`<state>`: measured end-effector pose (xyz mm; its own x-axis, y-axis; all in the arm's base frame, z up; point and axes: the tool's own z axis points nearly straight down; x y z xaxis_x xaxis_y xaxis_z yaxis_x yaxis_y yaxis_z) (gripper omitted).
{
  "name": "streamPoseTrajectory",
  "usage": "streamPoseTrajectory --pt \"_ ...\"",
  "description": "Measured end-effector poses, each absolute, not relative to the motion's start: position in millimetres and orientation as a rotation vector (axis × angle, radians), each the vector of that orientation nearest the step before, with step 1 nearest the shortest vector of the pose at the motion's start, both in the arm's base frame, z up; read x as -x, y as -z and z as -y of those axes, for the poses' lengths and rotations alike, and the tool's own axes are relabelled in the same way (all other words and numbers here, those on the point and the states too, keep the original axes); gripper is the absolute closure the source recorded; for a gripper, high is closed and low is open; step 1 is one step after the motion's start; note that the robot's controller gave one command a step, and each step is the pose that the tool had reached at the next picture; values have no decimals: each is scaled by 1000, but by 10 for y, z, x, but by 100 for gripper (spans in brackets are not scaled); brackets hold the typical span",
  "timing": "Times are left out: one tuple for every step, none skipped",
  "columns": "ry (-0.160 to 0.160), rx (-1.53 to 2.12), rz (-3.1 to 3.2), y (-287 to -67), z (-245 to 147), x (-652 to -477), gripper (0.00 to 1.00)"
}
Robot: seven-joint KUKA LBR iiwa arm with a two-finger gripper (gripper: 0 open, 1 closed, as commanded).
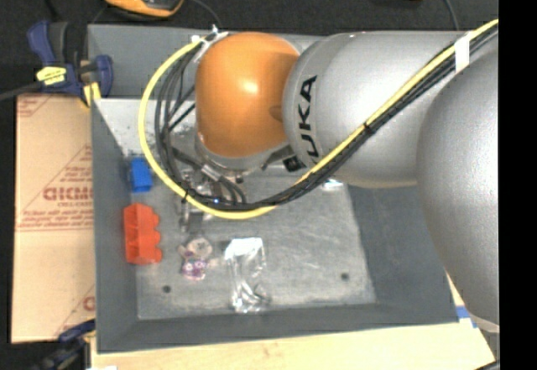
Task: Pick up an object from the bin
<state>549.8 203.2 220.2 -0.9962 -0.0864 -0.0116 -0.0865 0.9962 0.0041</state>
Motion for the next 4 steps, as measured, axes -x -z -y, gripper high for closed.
streamPoseTrajectory --pt "-1 -35 -3143 -1529 -2350 -5688 100" --pt "-2 -37 -3139 -1560 -2343 -5698 0" --pt "3 574 -3090 -699 -1966 -5814 0" --pt "-5 316 -3120 -711 -2348 -5909 0"
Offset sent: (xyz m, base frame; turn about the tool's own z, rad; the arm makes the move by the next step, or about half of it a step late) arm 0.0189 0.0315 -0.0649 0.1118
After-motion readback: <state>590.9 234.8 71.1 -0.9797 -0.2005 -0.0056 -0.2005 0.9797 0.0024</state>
